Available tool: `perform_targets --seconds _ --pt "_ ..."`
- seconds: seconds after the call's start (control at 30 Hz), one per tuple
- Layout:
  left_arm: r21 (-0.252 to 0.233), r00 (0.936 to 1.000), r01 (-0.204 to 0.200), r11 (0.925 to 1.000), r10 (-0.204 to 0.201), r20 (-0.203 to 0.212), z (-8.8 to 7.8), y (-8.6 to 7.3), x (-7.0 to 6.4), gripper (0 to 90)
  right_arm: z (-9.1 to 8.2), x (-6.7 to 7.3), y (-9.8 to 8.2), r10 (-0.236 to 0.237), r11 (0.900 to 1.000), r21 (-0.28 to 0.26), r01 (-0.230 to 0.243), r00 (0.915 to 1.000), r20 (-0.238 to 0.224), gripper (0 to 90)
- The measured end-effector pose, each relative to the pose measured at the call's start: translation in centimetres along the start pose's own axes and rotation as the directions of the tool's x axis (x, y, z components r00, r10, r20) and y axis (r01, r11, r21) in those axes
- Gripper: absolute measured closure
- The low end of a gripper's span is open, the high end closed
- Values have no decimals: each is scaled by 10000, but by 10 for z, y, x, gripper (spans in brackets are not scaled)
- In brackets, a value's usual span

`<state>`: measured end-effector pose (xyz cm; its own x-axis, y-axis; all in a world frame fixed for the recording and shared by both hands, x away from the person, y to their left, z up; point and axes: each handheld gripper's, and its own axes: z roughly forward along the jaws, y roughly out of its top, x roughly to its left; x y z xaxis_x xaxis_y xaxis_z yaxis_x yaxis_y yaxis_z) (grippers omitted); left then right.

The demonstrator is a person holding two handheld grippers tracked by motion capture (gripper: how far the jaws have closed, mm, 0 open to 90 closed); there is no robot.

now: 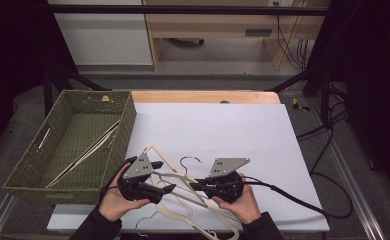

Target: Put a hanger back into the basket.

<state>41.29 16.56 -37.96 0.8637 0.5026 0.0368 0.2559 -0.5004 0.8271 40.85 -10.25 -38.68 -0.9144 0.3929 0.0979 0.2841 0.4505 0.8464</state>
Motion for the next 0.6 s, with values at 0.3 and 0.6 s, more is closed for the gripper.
perform_targets --seconds 0.3,0.6 --pt "636 9972 -402 9972 360 662 5 -3 -2 620 8 6 0 -267 9992 274 281 9983 -519 865" --pt "1072 9951 -879 9903 825 537 2 -2 -8 716 7 6 0 -391 9991 174 393 9992 -130 805"
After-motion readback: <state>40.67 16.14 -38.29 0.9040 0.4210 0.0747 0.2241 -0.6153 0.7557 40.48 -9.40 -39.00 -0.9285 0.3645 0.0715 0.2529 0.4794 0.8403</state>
